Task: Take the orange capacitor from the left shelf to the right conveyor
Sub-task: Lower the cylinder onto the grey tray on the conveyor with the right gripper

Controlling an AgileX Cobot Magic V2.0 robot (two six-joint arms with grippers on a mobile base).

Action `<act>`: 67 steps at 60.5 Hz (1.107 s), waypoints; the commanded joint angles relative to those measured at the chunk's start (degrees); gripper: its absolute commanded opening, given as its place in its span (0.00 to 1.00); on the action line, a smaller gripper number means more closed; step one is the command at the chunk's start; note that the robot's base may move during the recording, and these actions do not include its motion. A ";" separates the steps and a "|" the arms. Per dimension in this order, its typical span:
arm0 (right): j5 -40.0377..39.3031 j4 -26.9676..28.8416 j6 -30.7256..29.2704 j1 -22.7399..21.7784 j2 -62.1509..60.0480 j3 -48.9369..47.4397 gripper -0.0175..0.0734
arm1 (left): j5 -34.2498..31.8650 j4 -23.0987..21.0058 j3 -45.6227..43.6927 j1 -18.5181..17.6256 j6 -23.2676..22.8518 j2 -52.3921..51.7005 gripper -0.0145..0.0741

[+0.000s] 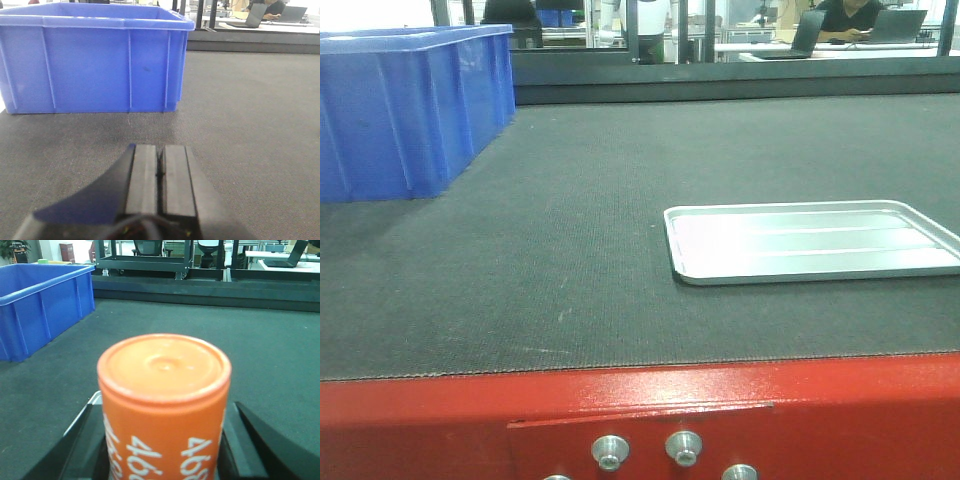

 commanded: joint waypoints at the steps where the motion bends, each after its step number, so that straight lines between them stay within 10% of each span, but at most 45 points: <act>1: -5.16 -0.43 -0.39 -0.04 0.77 -1.89 0.25 | -4.79 -0.10 -0.32 -0.26 0.00 -0.65 0.02; 32: -9.75 -0.43 -0.39 -0.04 2.39 -3.31 0.25 | -4.79 -0.10 -0.32 -0.26 0.00 -0.65 0.02; 67: -30.82 -0.43 -0.39 0.03 44.40 -17.18 0.25 | -4.79 -0.10 -0.32 -0.26 0.00 -0.65 0.02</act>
